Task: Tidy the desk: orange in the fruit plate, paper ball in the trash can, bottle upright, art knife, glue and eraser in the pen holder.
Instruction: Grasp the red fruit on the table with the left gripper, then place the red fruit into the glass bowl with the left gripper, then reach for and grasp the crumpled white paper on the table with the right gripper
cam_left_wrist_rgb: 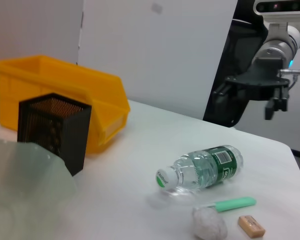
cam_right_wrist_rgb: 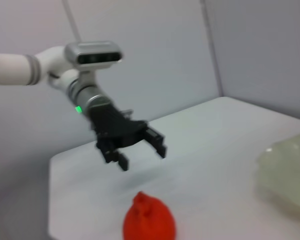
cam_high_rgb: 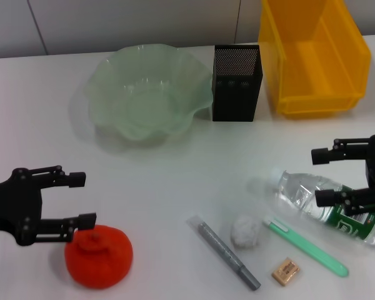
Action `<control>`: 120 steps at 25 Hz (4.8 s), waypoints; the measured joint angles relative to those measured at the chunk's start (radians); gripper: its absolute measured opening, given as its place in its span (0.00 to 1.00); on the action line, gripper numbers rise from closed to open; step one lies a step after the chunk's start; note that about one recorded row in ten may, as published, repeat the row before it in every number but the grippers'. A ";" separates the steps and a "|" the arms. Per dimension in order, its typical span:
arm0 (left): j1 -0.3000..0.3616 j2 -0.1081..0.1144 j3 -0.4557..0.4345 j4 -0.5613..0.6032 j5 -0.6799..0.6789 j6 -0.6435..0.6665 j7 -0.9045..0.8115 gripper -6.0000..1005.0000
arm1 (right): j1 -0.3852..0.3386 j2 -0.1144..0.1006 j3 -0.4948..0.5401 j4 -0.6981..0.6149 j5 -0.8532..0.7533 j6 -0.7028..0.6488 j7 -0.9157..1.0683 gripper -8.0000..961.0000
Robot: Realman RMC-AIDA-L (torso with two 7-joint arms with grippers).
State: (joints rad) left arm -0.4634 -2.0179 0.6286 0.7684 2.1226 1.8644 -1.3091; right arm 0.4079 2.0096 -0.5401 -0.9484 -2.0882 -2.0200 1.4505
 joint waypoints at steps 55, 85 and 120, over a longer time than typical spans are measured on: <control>0.075 -0.041 0.104 -0.009 -0.041 -0.084 0.099 0.23 | -0.001 0.024 0.003 -0.038 0.003 -0.021 0.041 0.81; -0.332 -0.061 0.299 -0.247 -0.407 -0.928 -0.041 0.07 | 0.025 0.055 -0.063 -0.036 -0.001 -0.016 0.065 0.81; 0.039 -0.033 0.528 0.056 -0.661 -0.493 -0.057 0.86 | 0.029 0.057 -0.060 -0.146 -0.001 0.008 0.184 0.81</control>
State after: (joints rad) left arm -0.4244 -2.0511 1.1562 0.8248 1.4617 1.3711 -1.3663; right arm 0.4371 2.0666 -0.5999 -1.0946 -2.0888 -2.0122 1.6345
